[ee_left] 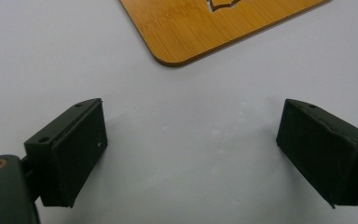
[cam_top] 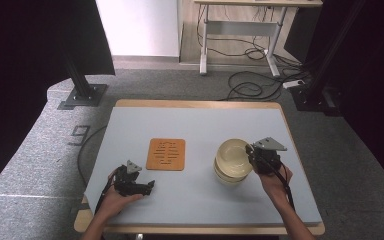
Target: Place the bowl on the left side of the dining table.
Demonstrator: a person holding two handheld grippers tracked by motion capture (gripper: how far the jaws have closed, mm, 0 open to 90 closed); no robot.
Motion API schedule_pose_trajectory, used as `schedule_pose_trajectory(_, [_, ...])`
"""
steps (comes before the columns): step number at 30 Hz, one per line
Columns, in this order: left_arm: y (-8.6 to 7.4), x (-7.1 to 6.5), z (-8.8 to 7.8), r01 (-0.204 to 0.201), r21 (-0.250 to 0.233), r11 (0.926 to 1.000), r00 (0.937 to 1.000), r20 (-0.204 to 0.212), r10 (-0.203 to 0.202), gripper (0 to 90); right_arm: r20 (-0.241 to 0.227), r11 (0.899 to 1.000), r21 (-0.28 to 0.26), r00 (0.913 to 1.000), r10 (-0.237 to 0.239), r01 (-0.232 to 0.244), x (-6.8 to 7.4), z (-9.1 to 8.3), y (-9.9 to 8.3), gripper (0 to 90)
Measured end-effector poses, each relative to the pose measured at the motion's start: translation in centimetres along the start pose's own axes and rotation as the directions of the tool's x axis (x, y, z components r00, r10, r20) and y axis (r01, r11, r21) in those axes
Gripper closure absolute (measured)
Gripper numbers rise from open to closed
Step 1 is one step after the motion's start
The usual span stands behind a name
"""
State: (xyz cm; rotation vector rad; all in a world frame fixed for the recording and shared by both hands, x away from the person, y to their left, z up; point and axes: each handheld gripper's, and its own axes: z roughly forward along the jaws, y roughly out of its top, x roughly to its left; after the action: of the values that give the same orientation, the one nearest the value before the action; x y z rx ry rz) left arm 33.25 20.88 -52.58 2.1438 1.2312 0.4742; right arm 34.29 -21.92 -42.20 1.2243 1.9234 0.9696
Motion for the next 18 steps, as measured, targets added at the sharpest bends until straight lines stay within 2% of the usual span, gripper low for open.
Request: schedule_pose_trajectory(18, [0.0,0.0,0.0,0.0,0.001,1.0,1.0,0.0,0.0,8.5,-0.003,0.999,-0.049,0.9999,-0.017,0.017,0.0,-1.3,0.8,83.1])
